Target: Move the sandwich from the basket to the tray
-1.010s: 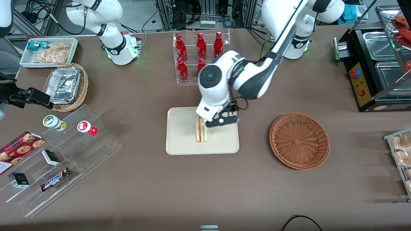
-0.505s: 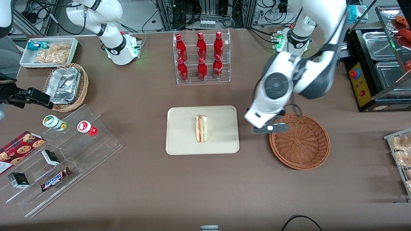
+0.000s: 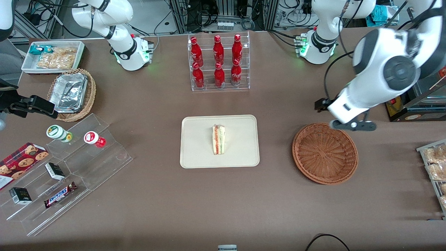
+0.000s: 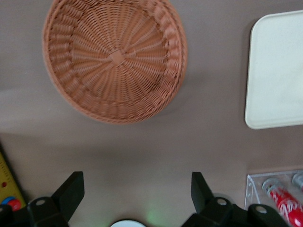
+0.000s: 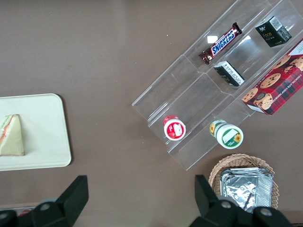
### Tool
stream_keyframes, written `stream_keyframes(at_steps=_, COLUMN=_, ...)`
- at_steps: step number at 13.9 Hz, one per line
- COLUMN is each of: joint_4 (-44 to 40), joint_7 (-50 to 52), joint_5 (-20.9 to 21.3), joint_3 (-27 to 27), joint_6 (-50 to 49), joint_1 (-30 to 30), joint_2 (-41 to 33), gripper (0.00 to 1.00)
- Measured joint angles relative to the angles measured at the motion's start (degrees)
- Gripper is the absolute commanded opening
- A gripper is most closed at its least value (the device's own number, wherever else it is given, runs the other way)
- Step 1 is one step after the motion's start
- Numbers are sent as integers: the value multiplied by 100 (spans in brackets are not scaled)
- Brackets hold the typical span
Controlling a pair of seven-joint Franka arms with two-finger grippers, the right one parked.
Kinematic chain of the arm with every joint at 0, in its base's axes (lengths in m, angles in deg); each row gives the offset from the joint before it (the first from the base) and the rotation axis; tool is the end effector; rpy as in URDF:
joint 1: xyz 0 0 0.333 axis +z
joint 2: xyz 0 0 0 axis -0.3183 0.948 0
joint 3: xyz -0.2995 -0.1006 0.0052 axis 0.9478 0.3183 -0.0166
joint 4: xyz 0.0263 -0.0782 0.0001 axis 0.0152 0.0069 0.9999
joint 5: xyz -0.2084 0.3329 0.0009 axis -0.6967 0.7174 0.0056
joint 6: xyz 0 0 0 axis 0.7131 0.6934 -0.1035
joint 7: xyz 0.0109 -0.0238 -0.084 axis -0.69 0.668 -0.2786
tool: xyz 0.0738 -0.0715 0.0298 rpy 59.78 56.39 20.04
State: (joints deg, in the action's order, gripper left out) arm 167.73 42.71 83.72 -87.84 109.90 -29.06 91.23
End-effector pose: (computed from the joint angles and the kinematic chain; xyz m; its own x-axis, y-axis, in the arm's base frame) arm 0.5363 -0.1215 0.4992 0.9723 -0.0969 -0.2126 -0.0998 -0.9950 -0.0026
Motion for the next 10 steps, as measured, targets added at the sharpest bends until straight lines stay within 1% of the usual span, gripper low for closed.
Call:
stream_keyframes(at_steps=3, joint_4=-34, joint_7=-200, joint_5=0, joint_3=49, joint_6=-241, joint_1=369, joint_2=-367, gripper=100)
stream_keyframes(at_steps=5, joint_4=-237, joint_7=-472, joint_5=0, joint_3=208, joint_6=-517, joint_1=792, joint_2=-537, gripper=100)
stream_keyframes(at_steps=7, joint_4=-532, joint_7=-575, joint_5=0, joint_3=307, joint_6=-601, joint_1=1118, joint_2=-572, gripper=100)
stream_keyframes(at_steps=10, joint_4=-733, joint_7=-584, joint_5=0, joint_3=323, joint_6=-600, joint_1=1326, joint_2=-545, gripper=100)
